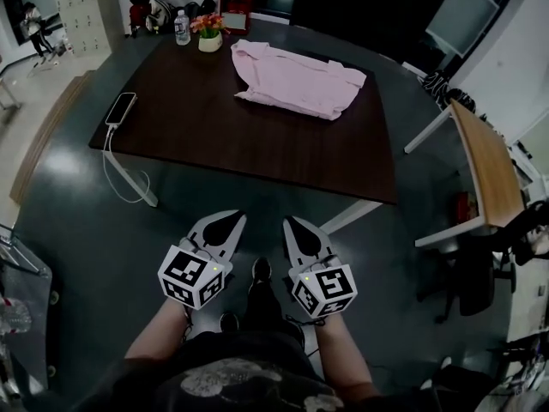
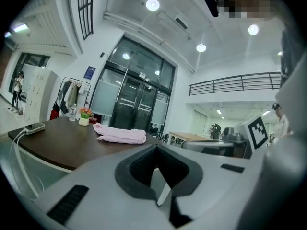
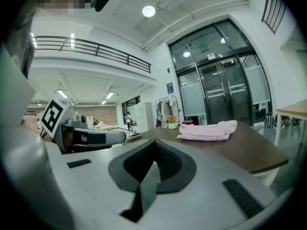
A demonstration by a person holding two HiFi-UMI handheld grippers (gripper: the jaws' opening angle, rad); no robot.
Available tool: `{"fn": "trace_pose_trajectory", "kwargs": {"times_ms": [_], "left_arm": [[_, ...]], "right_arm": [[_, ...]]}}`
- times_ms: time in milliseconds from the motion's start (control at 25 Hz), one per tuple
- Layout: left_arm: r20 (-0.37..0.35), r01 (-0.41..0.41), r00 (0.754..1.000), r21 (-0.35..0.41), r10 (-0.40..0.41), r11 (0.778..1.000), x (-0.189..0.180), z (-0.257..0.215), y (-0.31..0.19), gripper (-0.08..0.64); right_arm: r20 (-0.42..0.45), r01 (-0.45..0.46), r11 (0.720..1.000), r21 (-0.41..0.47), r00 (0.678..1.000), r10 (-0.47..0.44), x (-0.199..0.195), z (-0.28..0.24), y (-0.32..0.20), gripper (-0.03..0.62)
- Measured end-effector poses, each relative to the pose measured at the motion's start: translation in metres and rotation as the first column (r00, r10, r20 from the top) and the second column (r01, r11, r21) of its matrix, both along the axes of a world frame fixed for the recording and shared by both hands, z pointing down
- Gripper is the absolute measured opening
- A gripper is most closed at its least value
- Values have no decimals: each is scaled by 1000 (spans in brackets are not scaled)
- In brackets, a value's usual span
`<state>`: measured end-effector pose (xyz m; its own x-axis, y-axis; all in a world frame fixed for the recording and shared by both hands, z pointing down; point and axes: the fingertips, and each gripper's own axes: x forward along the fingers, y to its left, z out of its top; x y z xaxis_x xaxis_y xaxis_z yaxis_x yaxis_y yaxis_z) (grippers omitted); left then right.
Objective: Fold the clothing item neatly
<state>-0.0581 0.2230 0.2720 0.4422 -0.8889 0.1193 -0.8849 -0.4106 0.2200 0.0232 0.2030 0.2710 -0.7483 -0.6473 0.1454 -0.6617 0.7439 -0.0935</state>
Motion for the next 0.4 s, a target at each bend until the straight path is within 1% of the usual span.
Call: {"fn": "trace_pose_trajectory", "kwargs": {"times_ms": [160, 400], "left_arm": [[-16, -13, 1000, 5, 13, 1000, 2, 0, 14, 11], [-6, -31, 1000, 19, 31, 999, 7, -4, 42, 11]], "right_arm": [[-16, -17, 1000, 14, 1000, 17, -2, -3, 14, -8], [-14, -32, 999, 22, 999, 32, -3, -7, 39, -8]]}}
